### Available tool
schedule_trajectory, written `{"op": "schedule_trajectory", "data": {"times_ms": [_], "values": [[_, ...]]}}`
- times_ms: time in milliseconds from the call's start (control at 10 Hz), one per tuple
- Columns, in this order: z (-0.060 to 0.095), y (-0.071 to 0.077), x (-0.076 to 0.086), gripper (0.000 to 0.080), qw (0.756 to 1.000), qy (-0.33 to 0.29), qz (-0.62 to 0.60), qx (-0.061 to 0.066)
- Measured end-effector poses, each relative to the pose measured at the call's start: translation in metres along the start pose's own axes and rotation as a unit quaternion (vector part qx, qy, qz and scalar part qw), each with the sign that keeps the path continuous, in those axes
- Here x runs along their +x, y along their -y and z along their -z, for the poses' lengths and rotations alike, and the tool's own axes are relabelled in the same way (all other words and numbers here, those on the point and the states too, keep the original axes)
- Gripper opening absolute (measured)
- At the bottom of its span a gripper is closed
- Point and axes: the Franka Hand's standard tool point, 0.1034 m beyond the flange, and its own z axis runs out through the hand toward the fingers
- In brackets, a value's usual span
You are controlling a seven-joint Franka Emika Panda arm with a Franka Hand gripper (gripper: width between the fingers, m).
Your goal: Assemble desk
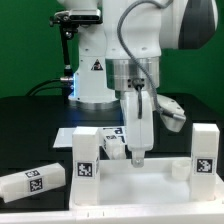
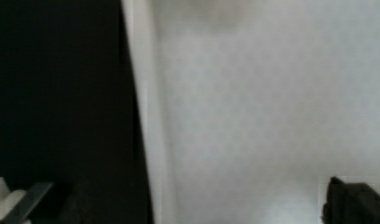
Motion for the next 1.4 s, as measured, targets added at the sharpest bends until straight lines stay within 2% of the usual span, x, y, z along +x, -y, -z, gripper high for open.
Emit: {"op": "schedule_trajectory", "data": {"times_ms": [100,300,700,800,900,1000,1100,1200,1300,1400], "values": [[-0.012,-0.007,0.001,0.0649,1.000,-0.007,0.003,-0.007],[-0.025,-0.014,0.004,0.0649,1.000,-0.015,0.004,-0.013],[-0.033,-0.020,0.001,0.0649,1.000,-0.018,0.008,-0.023],[-0.033,-0.020,0.001,0.0560,1.000,-0.018,0.009,-0.023],[-0.033,-0.020,0.001,0.0428,1.000,-0.018,0.009,-0.023],[-0.033,-0.020,0.001,0.0428,1.000,-0.018,0.009,-0.023],[-0.033,-0.020,0.001,0.0245,1.000,-0.018,0.009,-0.023],[-0.033,-0.020,0.001,0.0110,1.000,-0.018,0.009,-0.023],[-0.033,-0.020,0.001,0.0110,1.000,-0.018,0.009,-0.022],[-0.033,-0.019,0.001,0.0044,1.000,-0.018,0.010,-0.021]]}}
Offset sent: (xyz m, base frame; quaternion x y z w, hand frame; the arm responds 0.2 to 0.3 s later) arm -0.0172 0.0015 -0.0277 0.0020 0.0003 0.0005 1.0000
